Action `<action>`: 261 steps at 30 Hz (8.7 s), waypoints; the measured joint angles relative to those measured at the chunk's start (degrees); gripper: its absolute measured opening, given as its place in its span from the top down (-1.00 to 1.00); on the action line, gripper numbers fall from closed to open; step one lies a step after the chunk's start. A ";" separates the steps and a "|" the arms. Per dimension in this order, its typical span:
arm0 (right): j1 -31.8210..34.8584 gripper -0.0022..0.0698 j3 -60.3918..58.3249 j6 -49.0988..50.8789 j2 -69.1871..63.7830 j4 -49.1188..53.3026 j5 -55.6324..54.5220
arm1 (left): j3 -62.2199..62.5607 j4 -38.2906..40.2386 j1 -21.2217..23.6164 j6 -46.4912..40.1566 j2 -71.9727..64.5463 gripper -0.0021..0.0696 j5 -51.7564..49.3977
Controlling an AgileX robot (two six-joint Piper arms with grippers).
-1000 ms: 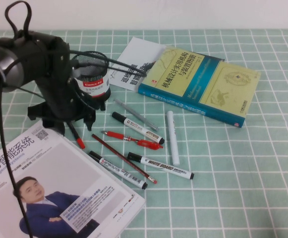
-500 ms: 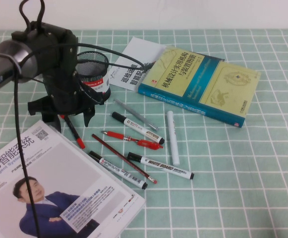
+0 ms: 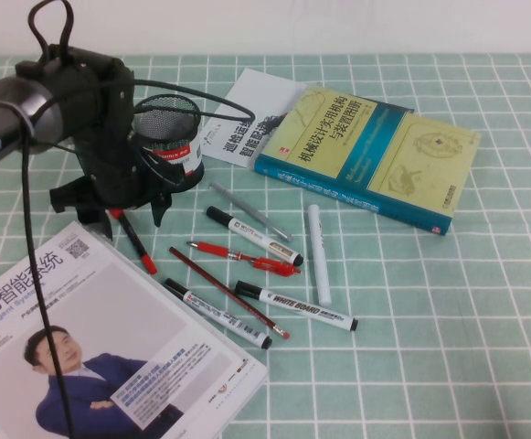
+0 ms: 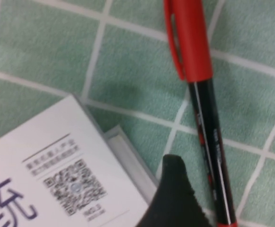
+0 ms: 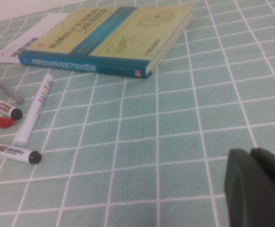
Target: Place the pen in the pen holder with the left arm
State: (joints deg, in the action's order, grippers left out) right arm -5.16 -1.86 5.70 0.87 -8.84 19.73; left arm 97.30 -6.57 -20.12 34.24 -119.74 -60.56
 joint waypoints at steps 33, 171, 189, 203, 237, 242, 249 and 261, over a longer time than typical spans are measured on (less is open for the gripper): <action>0.00 1.00 0.00 0.00 0.00 0.00 0.00 | 0.49 -1.16 0.00 -3.99 -3.82 0.54 1.43; 0.00 1.00 0.00 0.00 0.00 0.00 0.00 | -27.41 -7.27 2.78 -19.88 6.71 0.13 84.88; 0.00 1.00 0.00 0.00 0.00 0.00 0.00 | -43.19 -9.73 2.13 -19.53 40.69 0.94 74.67; 0.00 1.00 0.00 0.00 0.00 0.00 0.00 | -70.32 -9.73 2.13 -14.91 79.38 0.95 65.49; 0.00 1.00 0.00 0.00 0.00 0.00 0.00 | -96.66 4.09 15.68 -25.10 119.69 0.95 53.46; 0.00 1.00 0.00 0.00 0.00 0.00 0.00 | -98.71 8.86 15.68 -30.02 120.21 0.95 52.71; 0.00 1.00 0.00 0.00 0.00 0.00 0.00 | -98.80 8.62 15.68 -30.83 120.21 0.95 41.78; 0.00 1.00 0.00 0.00 0.00 0.00 0.00 | -98.59 8.39 15.21 -31.07 120.21 0.95 38.76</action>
State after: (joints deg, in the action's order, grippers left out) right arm -5.16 -1.86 5.70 0.87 -8.84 19.73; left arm -1.29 1.82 -4.91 3.16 0.47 -21.80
